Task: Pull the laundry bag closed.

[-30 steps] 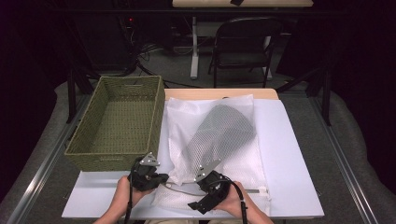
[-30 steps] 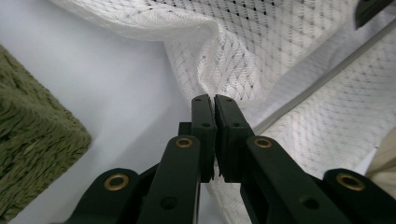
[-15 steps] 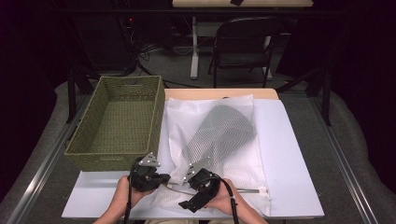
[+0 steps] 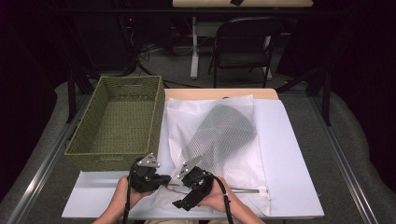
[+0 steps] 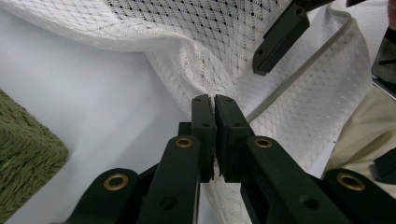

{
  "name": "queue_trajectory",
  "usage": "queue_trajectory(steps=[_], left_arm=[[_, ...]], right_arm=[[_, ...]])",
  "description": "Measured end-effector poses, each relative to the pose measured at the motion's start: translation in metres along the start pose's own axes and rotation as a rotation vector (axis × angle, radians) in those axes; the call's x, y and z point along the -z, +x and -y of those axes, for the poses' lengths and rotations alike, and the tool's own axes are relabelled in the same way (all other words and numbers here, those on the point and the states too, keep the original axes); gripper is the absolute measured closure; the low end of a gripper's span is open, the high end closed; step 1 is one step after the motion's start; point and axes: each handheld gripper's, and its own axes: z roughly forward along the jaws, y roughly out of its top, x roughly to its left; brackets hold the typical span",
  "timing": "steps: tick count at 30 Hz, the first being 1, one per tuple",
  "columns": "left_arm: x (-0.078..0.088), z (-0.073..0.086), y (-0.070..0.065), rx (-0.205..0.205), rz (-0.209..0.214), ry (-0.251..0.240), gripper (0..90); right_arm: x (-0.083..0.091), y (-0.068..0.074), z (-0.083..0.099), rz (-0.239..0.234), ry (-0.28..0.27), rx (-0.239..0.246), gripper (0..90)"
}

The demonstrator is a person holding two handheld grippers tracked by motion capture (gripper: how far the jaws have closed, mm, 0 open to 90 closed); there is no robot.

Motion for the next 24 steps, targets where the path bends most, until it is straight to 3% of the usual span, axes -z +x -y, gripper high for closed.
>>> queue_trajectory(steps=[6, 11, 18, 20, 24], left_arm=[[0.000, -0.001, -0.001, -0.007, 0.005, -0.002, 87.0], [0.001, -0.001, -0.002, -0.008, 0.009, -0.007, 87.0], [0.002, -0.001, -0.004, -0.014, 0.017, -0.009, 87.0], [0.002, -0.001, -0.004, -0.011, 0.019, -0.010, 86.9], [0.002, -0.002, -0.005, -0.011, 0.024, -0.012, 87.0]], right_arm=[[-0.006, 0.001, -0.005, 0.007, -0.009, 0.025, 33.1], [-0.017, -0.002, -0.008, 0.012, 0.007, 0.021, 51.6], [-0.028, -0.010, -0.008, 0.050, 0.023, 0.007, 62.1], [-0.027, -0.012, -0.008, 0.047, 0.021, -0.013, 64.9], [-0.028, -0.013, -0.008, 0.039, 0.012, -0.007, 69.6]])
